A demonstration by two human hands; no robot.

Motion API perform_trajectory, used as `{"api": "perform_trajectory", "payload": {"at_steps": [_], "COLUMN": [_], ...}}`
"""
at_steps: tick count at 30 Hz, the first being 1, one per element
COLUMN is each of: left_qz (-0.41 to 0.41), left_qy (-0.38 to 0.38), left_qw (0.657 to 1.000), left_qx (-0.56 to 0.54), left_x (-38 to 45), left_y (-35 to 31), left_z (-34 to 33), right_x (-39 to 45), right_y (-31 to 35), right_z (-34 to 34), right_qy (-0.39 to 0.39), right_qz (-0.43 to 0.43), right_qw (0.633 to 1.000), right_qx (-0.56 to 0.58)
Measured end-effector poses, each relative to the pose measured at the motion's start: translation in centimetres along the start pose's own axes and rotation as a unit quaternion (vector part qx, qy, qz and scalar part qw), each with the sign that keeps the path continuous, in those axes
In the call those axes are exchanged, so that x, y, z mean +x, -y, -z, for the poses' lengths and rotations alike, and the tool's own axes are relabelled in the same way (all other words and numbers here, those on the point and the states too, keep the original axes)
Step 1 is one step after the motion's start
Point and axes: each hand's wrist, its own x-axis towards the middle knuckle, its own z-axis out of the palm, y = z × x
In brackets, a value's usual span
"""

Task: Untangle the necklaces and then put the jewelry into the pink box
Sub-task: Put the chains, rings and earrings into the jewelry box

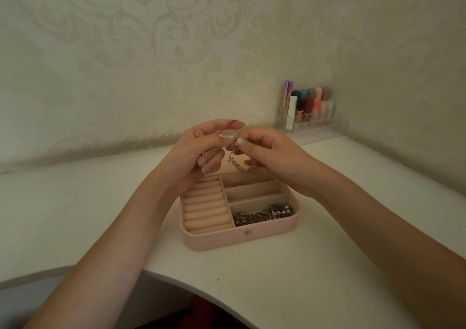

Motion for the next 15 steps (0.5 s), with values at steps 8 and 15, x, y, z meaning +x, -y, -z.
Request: {"api": "perform_trajectory", "payload": {"at_steps": [8, 15], "left_qz": [-0.001, -0.003], "left_qy": [0.007, 0.008], "left_qw": [1.0, 1.0], "left_qx": [-0.014, -0.022], "left_x": [-0.16, -0.14], "left_y": [-0.18, -0.21], "left_z": [-0.07, -0.09], "right_x": [0.14, 0.18], "right_y": [-0.56, -0.18], "right_z": [0.35, 0.5], "right_qy": [0.059, -0.004], "right_qz": [-0.039, -0.014], "right_qw": [0.99, 0.997], "right_qx": [0.123, 0.076]}}
